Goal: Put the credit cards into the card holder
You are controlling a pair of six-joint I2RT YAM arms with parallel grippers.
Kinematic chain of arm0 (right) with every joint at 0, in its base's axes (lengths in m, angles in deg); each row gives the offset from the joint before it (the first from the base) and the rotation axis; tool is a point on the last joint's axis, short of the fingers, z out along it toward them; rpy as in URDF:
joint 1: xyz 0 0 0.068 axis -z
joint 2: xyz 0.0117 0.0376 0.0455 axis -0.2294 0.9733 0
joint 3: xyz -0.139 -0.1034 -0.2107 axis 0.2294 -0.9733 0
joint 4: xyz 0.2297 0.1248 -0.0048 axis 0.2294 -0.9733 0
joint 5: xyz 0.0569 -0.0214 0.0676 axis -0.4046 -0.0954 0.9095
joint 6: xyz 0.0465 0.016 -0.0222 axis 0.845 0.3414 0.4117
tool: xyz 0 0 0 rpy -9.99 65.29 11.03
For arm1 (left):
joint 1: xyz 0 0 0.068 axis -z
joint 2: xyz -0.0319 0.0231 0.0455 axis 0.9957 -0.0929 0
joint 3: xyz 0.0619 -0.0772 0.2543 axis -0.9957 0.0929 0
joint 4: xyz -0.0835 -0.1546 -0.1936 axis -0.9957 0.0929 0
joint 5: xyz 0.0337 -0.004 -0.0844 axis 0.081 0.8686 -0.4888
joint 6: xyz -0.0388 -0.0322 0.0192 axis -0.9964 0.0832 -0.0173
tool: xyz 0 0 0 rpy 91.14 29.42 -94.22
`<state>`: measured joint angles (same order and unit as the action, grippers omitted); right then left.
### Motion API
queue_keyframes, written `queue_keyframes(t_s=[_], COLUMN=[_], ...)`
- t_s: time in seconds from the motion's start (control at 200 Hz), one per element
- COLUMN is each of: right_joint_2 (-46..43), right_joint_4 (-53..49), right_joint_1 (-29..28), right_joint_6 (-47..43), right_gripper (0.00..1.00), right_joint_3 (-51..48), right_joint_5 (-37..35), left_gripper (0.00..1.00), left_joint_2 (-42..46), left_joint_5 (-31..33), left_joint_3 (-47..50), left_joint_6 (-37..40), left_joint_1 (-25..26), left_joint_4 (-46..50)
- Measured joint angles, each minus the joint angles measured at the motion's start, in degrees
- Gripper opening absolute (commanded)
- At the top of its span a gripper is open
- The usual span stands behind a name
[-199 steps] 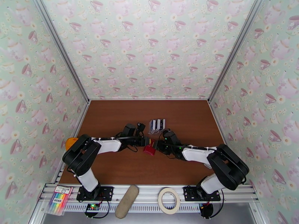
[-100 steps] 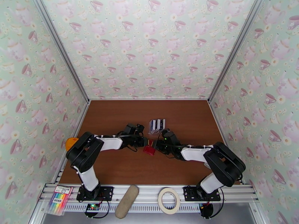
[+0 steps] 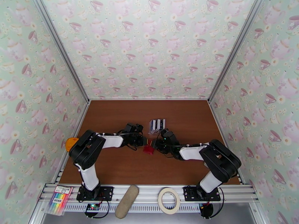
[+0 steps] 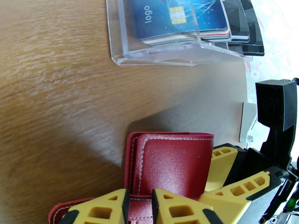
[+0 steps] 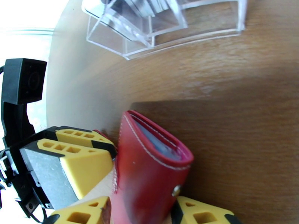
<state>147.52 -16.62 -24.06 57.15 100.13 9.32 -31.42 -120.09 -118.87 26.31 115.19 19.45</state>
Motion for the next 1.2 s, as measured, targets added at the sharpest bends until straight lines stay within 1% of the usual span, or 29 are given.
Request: queue_keyframes(t_s=[0.356, 0.556, 0.877, 1.062, 1.202], right_joint_2=[2.6, 3.8, 4.0, 4.0, 2.6], right_joint_4=[8.4, 11.5, 12.9, 12.5, 10.1], right_joint_1=[0.1, 0.1, 0.0, 0.1, 0.0], right_joint_6=[3.5, 5.0, 5.6, 5.5, 5.0], right_gripper=[0.42, 0.38, 0.28, 0.16, 0.12], right_joint_3=[-1.8, -2.0, -2.0, -2.0, -1.7], right_joint_5=[1.9, 2.5, 2.5, 2.4, 2.3], left_gripper=[0.23, 0.23, 0.23, 0.23, 0.24], left_joint_2=[-1.2, -1.2, -1.5, -1.5, -1.5], left_joint_5=[-0.7, -0.8, -1.4, -1.7, -1.9], left_joint_3=[-1.6, -1.6, -1.6, -1.5, -1.1], left_joint_6=[-0.2, -0.2, -0.7, -0.7, -0.7], left_joint_1=[-0.8, -0.9, -1.2, -1.5, -1.5], left_joint_4=[1.0, 1.0, 0.7, 0.5, -0.4])
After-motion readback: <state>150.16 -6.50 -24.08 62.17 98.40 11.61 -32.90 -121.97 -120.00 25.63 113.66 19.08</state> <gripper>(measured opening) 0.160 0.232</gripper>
